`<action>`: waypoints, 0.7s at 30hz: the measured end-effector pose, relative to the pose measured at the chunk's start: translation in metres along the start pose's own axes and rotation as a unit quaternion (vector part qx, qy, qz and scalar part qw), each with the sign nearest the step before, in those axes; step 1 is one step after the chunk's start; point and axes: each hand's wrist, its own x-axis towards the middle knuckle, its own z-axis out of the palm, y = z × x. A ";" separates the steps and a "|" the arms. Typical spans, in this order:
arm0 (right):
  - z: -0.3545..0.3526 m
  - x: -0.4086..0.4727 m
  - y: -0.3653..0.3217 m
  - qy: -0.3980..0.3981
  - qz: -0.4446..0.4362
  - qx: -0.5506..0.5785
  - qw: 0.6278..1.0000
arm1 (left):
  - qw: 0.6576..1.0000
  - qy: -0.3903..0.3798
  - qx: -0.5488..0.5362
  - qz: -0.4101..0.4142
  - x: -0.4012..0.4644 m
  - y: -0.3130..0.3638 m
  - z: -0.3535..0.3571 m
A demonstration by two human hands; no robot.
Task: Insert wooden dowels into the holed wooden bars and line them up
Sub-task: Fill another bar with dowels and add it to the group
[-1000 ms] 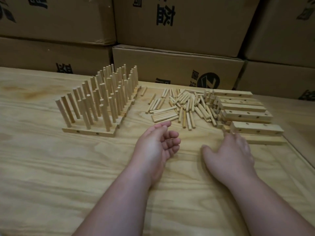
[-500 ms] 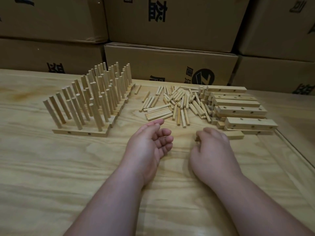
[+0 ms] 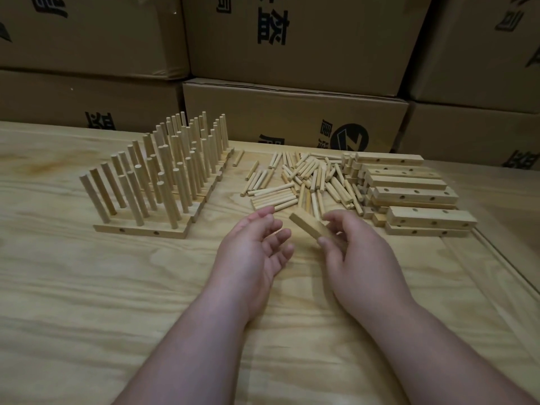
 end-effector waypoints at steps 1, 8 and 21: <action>0.000 -0.001 -0.002 -0.005 -0.012 0.054 0.998 | 1.000 -0.006 0.002 0.003 0.000 0.000 -0.001; 0.006 -0.005 -0.006 -0.042 -0.065 0.159 0.984 | 0.999 -0.030 0.019 0.015 -0.001 -0.001 -0.001; 0.007 0.015 0.021 -0.099 0.040 0.084 0.991 | 0.995 0.067 -0.005 0.076 0.001 0.002 -0.002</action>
